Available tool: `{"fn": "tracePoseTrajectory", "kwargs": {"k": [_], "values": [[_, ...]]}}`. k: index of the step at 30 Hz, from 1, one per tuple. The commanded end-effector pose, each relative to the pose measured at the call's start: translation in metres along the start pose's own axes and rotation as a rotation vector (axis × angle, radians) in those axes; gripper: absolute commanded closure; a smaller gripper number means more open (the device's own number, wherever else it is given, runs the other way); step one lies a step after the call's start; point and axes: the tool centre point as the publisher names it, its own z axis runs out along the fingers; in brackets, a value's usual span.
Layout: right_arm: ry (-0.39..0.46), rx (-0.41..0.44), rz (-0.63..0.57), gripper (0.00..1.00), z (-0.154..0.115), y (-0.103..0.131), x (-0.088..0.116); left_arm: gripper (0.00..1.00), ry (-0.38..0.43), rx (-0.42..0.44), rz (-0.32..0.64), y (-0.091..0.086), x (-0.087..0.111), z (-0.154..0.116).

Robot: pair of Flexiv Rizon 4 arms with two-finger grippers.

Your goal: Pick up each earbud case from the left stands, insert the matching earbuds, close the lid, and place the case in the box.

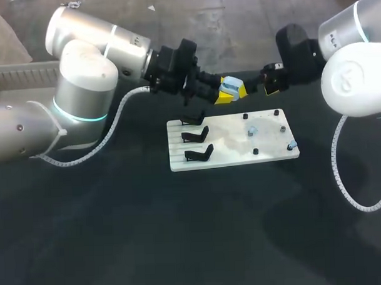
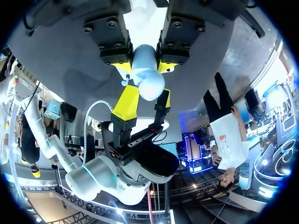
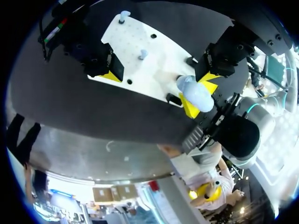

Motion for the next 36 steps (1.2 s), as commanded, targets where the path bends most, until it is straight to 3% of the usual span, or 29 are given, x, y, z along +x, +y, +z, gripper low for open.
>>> {"fn": "tracePoseTrajectory", "kwargs": {"k": [1,5,12,22,28,33,36], "values": [[-0.003,-0.007,-0.003,0.00,0.000,-0.001,-0.004,1.00,-0.018,-0.009,-0.001,-0.004,0.003,-0.003],[-0.015,0.003,-0.004,0.00,-0.006,-0.001,-0.005,1.00,-0.068,-0.016,-0.017,-0.002,0.008,-0.007],[-0.030,0.066,0.005,0.00,-0.026,-0.011,0.001,1.00,-0.129,-0.123,-0.019,0.000,0.009,-0.021],[-0.029,0.172,0.061,0.00,-0.054,-0.036,0.025,1.00,-0.253,-0.179,-0.009,0.004,0.004,-0.033],[0.008,0.243,0.073,0.00,-0.066,-0.044,0.040,1.00,-0.272,-0.187,-0.030,0.004,0.002,-0.038],[0.095,0.340,0.053,0.00,-0.066,-0.044,0.054,1.00,-0.282,-0.205,-0.082,0.006,0.005,-0.041],[0.079,0.388,0.061,0.00,-0.066,-0.046,0.062,1.00,-0.299,-0.212,-0.090,0.007,0.006,-0.042]]}}
